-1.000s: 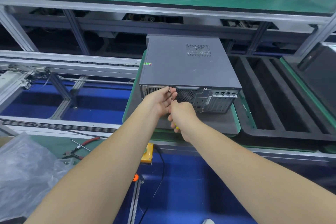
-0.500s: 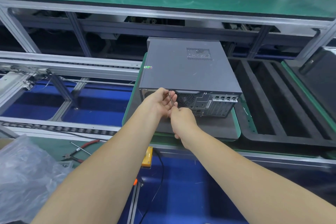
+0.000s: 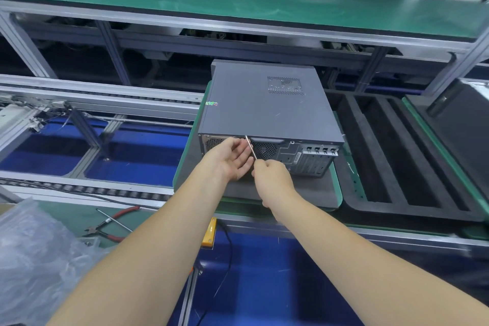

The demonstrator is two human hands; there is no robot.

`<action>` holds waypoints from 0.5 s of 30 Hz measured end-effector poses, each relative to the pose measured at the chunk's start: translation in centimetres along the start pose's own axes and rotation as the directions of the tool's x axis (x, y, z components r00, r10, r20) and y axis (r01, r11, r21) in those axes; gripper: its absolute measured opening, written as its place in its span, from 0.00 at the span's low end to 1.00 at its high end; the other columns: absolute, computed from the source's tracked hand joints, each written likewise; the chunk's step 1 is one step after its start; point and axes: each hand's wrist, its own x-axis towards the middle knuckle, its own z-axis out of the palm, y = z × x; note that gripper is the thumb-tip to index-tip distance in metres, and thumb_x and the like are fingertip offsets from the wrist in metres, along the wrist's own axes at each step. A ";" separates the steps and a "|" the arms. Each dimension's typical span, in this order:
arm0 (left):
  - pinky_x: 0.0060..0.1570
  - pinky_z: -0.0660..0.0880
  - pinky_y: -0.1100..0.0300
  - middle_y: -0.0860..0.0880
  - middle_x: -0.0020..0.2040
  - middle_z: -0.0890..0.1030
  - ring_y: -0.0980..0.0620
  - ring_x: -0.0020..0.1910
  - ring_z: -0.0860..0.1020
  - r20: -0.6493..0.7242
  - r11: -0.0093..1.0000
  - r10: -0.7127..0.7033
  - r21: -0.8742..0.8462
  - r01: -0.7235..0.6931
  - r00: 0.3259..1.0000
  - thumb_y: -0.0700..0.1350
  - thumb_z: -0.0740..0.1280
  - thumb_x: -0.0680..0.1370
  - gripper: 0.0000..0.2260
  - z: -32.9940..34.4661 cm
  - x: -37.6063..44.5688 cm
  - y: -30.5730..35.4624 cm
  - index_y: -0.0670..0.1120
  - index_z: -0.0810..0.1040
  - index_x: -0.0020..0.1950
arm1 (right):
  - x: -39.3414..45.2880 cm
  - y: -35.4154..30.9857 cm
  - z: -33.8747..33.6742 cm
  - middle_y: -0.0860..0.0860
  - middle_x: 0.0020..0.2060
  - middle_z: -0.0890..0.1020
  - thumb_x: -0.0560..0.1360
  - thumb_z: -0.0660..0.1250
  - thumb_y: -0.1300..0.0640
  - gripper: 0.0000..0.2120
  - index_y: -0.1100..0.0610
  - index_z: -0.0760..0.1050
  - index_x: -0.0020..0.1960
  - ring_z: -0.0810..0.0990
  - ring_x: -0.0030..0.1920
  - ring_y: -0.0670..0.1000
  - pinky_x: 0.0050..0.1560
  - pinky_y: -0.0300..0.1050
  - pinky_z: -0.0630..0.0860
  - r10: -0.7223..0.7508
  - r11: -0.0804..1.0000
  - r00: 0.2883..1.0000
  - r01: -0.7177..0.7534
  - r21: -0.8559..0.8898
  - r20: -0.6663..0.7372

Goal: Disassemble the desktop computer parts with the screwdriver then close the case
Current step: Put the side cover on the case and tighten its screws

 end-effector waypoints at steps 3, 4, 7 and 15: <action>0.40 0.78 0.54 0.53 0.37 0.86 0.55 0.44 0.83 -0.005 1.000 0.010 -0.022 -0.010 1.000 0.44 0.64 0.83 0.08 0.2 -0.5 -0.6 0.46 0.81 0.48 | 0.2 -0.3 -1.0 0.52 0.35 0.76 0.80 0.56 0.54 0.14 0.60 0.76 0.46 0.73 0.37 0.56 0.40 0.50 0.71 -0.037 0.999 0.999 0.038 -0.037 0.020; 0.40 0.79 0.54 0.53 0.38 0.87 0.55 0.44 0.84 0.000 1.000 0.014 -0.012 -0.014 1.000 0.44 0.64 0.83 0.08 0.4 -0.8 -0.9 0.46 0.82 0.49 | 0.3 -0.4 -1.4 0.53 0.35 0.76 0.80 0.56 0.53 0.13 0.60 0.75 0.45 0.74 0.38 0.56 0.40 0.51 0.71 -0.050 0.997 0.998 0.052 -0.058 0.032; 0.38 0.79 0.57 0.52 0.43 0.87 0.56 0.40 0.86 0.021 0.998 0.051 0.042 -0.051 0.998 0.45 0.64 0.82 0.07 1.0 -1.6 -1.7 0.47 0.82 0.53 | 0.9 -0.9 -2.2 0.54 0.38 0.79 0.82 0.57 0.50 0.13 0.56 0.71 0.42 0.77 0.40 0.58 0.43 0.55 0.75 -0.077 0.988 0.994 0.086 -0.124 0.074; 0.44 0.82 0.55 0.51 0.48 0.88 0.54 0.42 0.86 -0.009 0.950 0.312 0.022 -0.312 0.950 0.48 0.69 0.81 0.06 1.0 -3.9 -2.1 0.48 0.84 0.53 | 3.8 -3.1 -3.9 0.55 0.39 0.84 0.80 0.64 0.47 0.12 0.52 0.73 0.40 0.83 0.41 0.60 0.46 0.56 0.83 -0.259 0.902 0.939 0.318 -0.291 0.225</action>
